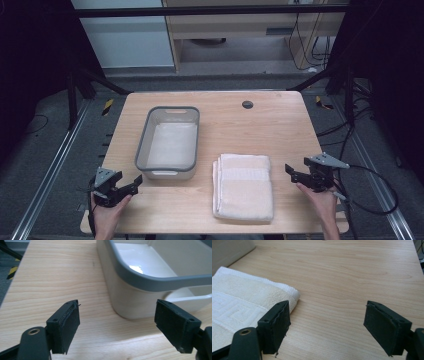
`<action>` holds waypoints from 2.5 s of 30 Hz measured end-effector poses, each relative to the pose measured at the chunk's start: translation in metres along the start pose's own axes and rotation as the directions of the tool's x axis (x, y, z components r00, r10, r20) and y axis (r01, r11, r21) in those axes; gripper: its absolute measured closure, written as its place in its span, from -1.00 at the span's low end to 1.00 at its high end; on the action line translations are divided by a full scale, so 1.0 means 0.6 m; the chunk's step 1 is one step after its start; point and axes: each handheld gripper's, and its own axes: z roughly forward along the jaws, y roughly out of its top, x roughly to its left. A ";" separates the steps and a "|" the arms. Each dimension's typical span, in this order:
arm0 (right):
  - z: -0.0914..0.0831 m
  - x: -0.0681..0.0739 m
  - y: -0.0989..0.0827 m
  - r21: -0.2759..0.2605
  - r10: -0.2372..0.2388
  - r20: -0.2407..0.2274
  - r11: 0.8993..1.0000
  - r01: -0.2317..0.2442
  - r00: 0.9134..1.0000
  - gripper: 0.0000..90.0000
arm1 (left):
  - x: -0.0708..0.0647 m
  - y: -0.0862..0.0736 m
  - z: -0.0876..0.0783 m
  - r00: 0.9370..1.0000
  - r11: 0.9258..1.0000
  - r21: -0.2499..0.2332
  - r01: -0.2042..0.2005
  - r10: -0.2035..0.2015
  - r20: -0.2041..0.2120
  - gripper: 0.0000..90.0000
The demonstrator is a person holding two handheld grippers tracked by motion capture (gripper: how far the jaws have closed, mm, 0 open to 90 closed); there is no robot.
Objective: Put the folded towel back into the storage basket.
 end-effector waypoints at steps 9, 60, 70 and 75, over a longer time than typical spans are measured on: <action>-0.001 0.006 0.000 0.003 -0.028 -0.009 1.000 0.028 1.000 -0.51 | -0.026 0.004 -0.008 0.999 0.999 -0.032 -0.034 0.036 0.036 -0.47; -0.030 0.033 0.089 -0.140 -0.045 -0.073 0.990 0.034 0.996 -0.44 | -0.099 0.091 -0.013 0.988 0.991 -0.118 -0.055 0.071 0.140 -0.40; -0.016 0.044 0.107 -0.130 -0.045 -0.092 0.991 0.033 0.995 -0.41 | -0.144 0.103 0.006 0.979 0.990 -0.118 -0.082 0.102 0.177 -0.39; -0.009 0.048 0.109 -0.131 -0.043 -0.109 0.991 0.029 0.993 -0.40 | -0.168 0.103 0.012 0.973 0.988 -0.120 -0.094 0.116 0.199 -0.37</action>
